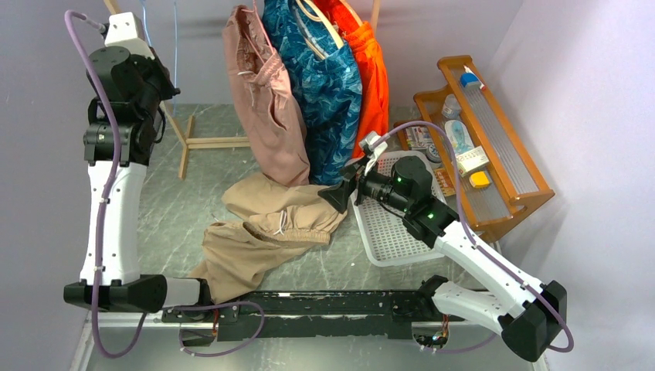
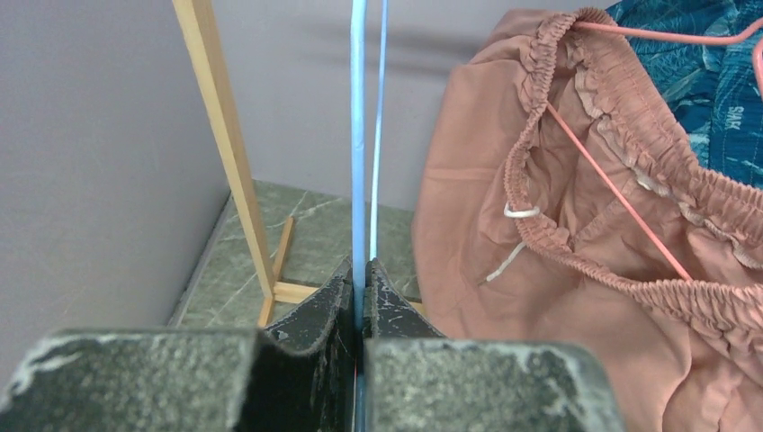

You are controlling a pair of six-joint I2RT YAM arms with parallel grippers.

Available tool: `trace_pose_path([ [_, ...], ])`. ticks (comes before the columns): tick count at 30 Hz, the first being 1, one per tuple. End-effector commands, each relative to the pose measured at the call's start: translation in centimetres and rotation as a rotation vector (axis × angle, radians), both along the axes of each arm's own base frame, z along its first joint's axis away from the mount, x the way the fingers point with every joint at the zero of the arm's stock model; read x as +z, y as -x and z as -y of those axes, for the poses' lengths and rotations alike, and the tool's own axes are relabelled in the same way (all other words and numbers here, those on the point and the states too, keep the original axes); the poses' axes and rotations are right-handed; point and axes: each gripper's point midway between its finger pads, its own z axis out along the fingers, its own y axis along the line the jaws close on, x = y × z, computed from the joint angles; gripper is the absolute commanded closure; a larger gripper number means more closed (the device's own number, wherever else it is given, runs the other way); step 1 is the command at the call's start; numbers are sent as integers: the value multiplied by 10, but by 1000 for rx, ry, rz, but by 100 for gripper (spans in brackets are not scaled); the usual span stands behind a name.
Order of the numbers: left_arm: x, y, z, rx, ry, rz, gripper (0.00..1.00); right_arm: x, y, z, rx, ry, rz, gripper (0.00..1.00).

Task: Remove the shorts from the hanger
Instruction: Place the hanger on the clothes rod.

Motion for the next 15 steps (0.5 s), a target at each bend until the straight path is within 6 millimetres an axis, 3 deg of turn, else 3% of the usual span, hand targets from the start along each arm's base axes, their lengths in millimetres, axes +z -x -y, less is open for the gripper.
trace_pose_path([
  [1,4,-15,0,-43,-11,-20,93,1,-1,2,1,26,14,0],
  [11,-5,-43,-11,-82,18,-83,93,0,0,6,-6,42,27,0],
  [15,-18,-52,-13,-99,39,-124,93,-1,1,7,-9,52,27,0],
])
